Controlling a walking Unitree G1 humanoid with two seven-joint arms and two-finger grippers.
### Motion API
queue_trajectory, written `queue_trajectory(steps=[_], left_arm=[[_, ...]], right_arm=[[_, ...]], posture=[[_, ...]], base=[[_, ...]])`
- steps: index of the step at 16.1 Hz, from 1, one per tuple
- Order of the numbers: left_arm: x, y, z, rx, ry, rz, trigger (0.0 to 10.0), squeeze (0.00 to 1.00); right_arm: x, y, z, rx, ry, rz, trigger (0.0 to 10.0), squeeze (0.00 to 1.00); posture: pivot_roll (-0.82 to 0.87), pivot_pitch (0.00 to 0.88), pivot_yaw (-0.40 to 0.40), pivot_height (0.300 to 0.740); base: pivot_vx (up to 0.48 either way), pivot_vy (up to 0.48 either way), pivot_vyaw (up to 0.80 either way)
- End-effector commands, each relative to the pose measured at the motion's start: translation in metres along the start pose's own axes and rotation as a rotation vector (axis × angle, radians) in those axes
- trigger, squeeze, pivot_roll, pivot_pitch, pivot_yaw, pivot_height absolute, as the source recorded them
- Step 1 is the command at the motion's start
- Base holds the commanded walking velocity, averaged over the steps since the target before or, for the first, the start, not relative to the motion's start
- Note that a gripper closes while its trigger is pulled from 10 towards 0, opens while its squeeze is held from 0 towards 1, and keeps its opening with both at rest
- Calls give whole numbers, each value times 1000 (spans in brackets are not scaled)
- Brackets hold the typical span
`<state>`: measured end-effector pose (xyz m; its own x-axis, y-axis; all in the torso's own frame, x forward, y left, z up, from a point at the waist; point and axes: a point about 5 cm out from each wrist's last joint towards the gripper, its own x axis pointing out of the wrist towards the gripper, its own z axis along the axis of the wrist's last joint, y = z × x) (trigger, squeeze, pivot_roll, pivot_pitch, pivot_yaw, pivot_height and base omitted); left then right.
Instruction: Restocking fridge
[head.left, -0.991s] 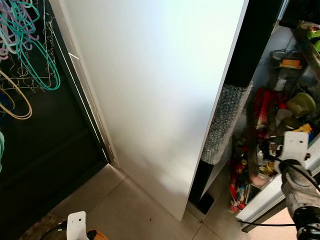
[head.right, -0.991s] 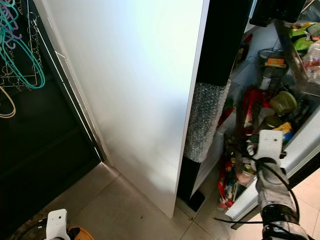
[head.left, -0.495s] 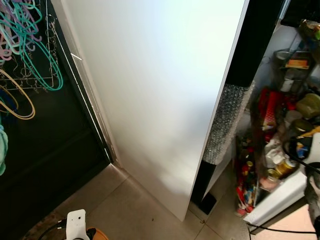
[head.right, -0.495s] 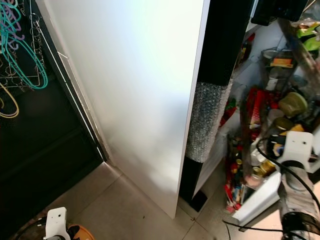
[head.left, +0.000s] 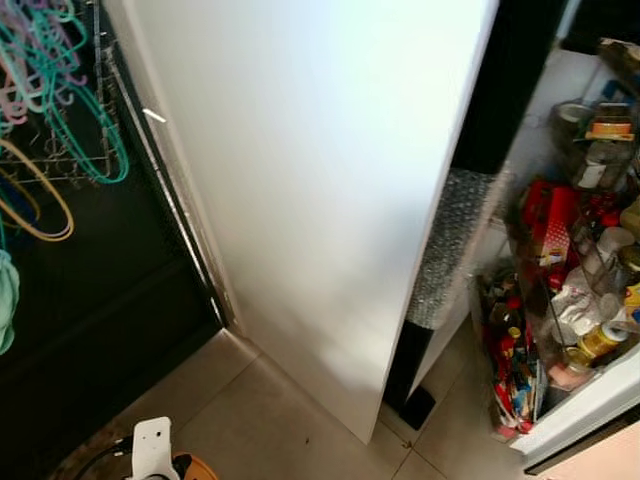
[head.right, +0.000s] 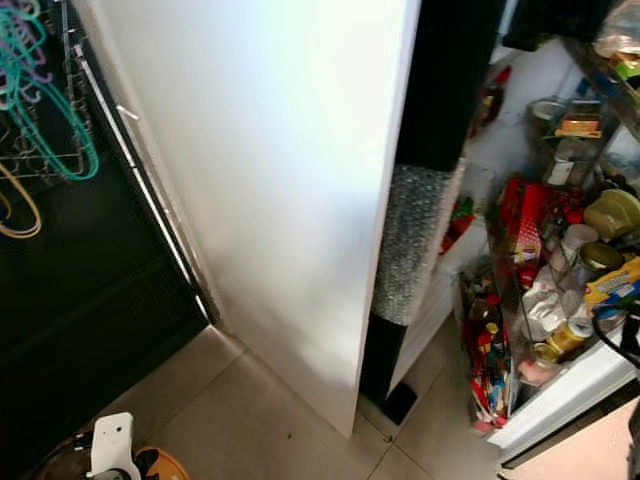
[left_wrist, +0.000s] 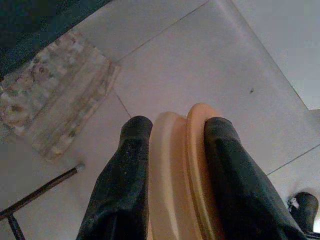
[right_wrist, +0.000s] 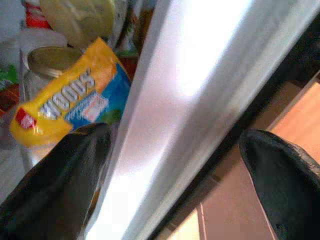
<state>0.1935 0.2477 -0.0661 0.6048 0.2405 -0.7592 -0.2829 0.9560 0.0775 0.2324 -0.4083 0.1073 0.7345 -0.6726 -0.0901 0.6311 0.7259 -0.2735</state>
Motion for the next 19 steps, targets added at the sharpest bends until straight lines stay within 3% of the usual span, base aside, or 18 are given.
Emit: queue_trajectory(steps=[1, 4, 5, 7, 10, 14, 19], left_arm=[[0, 0, -1, 5, 16, 2, 10000, 0], [0, -3, -2, -2, 16, -1, 10000, 0], [0, -5, -4, -11, 19, -1, 10000, 0], [0, -7, -6, -20, 26, -1, 10000, 0], [-1, -12, -13, -16, 55, -23, 10000, 0], [-3, -13, -20, 5, 66, -33, 10000, 0], [-3, -12, -19, 61, 67, -40, 10000, 0]], right_arm=[[-8, 14, -24, 25, 81, 40, 10000, 0], [-23, 39, -61, 20, 231, 123, 10000, 0], [-40, 56, -88, 14, 358, 200, 10000, 0], [-60, 76, -113, -3, 473, 283, 10000, 0], [-103, 117, -144, -39, 612, 538, 10000, 0], [-142, 129, -170, -145, 721, 685, 10000, 0], [-153, 125, -181, -112, 783, 620, 10000, 0]], posture=[[-98, 0, 33, 740], [-88, 0, 21, 740], [-82, 0, 7, 740], [-84, 0, 1, 740], [-78, 0, -18, 740], [-58, 0, -7, 740], [-81, 0, 48, 740]], base=[[0, 0, 0], [0, 0, 0], [0, 0, 0], [0, 0, 0], [0, 0, 0], [0, 0, 0], [0, 0, 0]])
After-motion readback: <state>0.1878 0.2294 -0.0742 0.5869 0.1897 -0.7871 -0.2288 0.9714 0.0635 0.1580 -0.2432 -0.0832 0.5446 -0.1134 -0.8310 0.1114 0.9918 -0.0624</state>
